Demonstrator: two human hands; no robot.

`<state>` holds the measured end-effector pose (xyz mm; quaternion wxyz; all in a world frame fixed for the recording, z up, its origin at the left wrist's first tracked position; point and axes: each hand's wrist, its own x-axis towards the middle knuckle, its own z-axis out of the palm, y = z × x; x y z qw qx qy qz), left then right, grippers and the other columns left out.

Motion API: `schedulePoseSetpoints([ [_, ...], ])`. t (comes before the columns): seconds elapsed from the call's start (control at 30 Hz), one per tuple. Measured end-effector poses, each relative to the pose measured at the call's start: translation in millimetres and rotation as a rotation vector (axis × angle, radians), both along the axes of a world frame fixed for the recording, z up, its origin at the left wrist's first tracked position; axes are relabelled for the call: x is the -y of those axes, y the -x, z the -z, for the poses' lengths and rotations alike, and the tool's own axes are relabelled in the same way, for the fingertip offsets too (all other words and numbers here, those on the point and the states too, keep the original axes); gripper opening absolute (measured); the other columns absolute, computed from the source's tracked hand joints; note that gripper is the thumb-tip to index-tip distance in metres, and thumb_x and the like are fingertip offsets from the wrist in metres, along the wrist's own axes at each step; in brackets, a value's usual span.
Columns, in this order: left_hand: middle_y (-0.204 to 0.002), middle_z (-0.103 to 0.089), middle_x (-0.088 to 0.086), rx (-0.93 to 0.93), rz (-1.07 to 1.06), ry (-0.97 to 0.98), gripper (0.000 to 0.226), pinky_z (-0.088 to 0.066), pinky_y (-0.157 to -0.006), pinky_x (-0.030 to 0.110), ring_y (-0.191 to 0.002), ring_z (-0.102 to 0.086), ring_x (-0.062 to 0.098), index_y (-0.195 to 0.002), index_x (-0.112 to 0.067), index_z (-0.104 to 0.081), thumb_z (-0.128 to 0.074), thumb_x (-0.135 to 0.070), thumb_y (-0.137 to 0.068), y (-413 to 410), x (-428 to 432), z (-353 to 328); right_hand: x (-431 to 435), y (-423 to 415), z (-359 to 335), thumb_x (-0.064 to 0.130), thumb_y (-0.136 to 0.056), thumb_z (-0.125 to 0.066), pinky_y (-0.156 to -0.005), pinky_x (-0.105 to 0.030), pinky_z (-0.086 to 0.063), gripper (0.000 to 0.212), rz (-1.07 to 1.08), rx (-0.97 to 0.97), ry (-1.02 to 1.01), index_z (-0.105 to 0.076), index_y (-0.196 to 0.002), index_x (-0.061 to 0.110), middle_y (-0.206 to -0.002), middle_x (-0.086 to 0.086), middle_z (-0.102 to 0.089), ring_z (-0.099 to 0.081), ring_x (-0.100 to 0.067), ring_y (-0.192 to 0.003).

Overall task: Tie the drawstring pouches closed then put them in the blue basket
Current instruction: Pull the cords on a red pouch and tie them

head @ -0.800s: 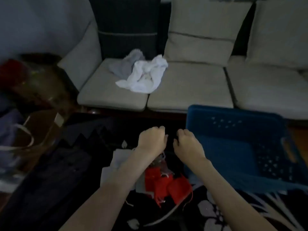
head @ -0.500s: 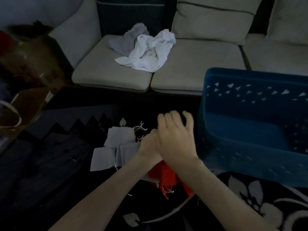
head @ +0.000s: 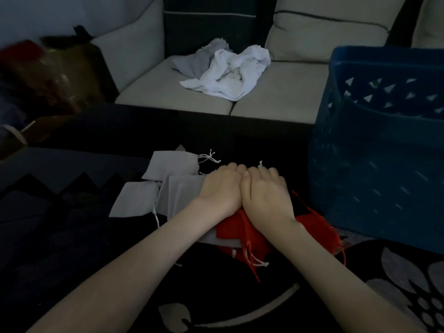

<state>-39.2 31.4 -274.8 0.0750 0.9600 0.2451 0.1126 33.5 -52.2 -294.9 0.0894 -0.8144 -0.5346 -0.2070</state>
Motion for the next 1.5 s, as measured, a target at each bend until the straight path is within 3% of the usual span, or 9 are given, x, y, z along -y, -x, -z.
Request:
schedulePoseSetpoints([
  [0.1, -0.102, -0.047, 0.002, -0.017, -0.039, 0.032, 0.017, -0.030, -0.072, 0.025, -0.098, -0.049, 0.019, -0.101, -0.015, -0.047, -0.035, -0.027, -0.100, -1, 0, -4, -2, -1, -2, 0.015, -0.088, -0.020, -0.054, -0.036, -0.040, 0.043, -0.002, -0.068, 0.074, -0.062, -0.090, 0.003, -0.080, -0.014, -0.061, -0.055, -0.032, -0.070],
  [0.23, -0.111, -0.054, 0.011, -0.050, -0.118, 0.015, 0.028, -0.034, -0.071, 0.030, -0.101, -0.054, 0.027, -0.109, -0.009, -0.051, -0.032, -0.028, -0.101, 0, 11, -14, 10, -2, -9, 0.032, -0.092, -0.001, -0.078, -0.043, -0.041, 0.065, -0.013, -0.280, 0.108, -0.046, -0.129, 0.003, -0.124, -0.018, -0.050, -0.047, -0.035, -0.105],
  [0.43, -0.119, -0.053, 0.018, -0.070, -0.219, 0.047, 0.031, -0.039, -0.078, 0.037, -0.107, -0.053, 0.033, -0.117, -0.004, -0.049, -0.032, -0.025, -0.101, 16, 54, -30, 74, 6, -26, 0.041, -0.100, -0.036, -0.099, -0.043, -0.037, 0.045, -0.038, -0.651, 0.075, -0.041, -0.133, 0.011, -0.129, -0.011, -0.047, -0.042, -0.029, -0.122],
  [0.6, -0.121, -0.049, 0.013, 0.097, -0.249, -0.013, 0.032, -0.039, -0.090, 0.038, -0.111, -0.045, 0.029, -0.118, -0.006, -0.051, -0.037, -0.029, -0.099, 44, 101, -46, 129, 17, -34, 0.035, -0.095, -0.051, -0.103, -0.040, -0.035, 0.051, -0.019, -0.639, 0.186, -0.036, -0.140, 0.016, -0.131, -0.008, -0.047, -0.042, -0.026, -0.125],
  [0.93, -0.130, -0.048, 0.016, -0.061, -0.303, 0.312, 0.040, -0.040, -0.095, 0.037, -0.119, -0.049, 0.032, -0.130, -0.005, -0.041, -0.047, -0.028, -0.098, 63, 164, -57, 174, 36, -54, 0.011, -0.090, -0.057, -0.076, -0.018, -0.027, 0.022, 0.102, -0.786, -0.035, -0.061, -0.111, 0.008, -0.114, -0.009, -0.057, -0.052, -0.023, -0.108],
  [1.17, -0.110, -0.057, 0.013, 0.077, -0.248, 0.282, 0.019, -0.045, -0.086, 0.036, -0.101, -0.054, 0.027, -0.106, -0.007, -0.058, -0.044, -0.007, -0.094, 67, 150, -51, 187, 31, -56, 0.019, -0.094, -0.053, -0.059, -0.016, -0.038, 0.008, 0.195, -0.994, -0.271, -0.061, -0.095, 0.021, -0.086, 0.003, -0.063, -0.055, -0.005, -0.075],
  [1.27, -0.099, -0.059, 0.009, 0.138, -0.232, 0.266, 0.021, -0.045, -0.072, 0.031, -0.088, -0.057, 0.022, -0.102, -0.009, -0.058, -0.043, -0.024, -0.099, 67, 146, -51, 187, 27, -59, 0.019, -0.094, -0.053, -0.060, -0.019, -0.039, 0.009, 0.210, -1.041, -0.409, -0.060, -0.090, 0.022, -0.082, 0.003, -0.062, -0.056, -0.008, -0.074],
  [1.37, -0.074, -0.057, -0.001, 0.176, -0.238, 0.481, 0.044, -0.035, -0.053, 0.023, -0.065, -0.054, 0.011, -0.088, -0.013, -0.057, -0.031, -0.045, -0.101, 64, 148, -58, 184, 21, -62, 0.018, -0.095, -0.052, -0.058, -0.024, -0.041, 0.012, 0.200, -1.197, -0.638, -0.060, -0.087, 0.024, -0.076, 0.002, -0.062, -0.058, -0.010, -0.066],
  [1.5, -0.082, -0.054, 0.004, 0.137, -0.154, 0.769, 0.052, -0.042, -0.074, 0.034, -0.079, -0.056, 0.021, -0.084, -0.016, -0.051, -0.023, -0.058, -0.097, 57, 148, -63, 185, 20, -63, 0.012, -0.097, -0.049, -0.052, -0.020, -0.037, 0.010, 0.131, -1.495, -0.779, -0.057, -0.092, 0.015, -0.065, 0.005, -0.052, -0.047, -0.002, -0.049],
])
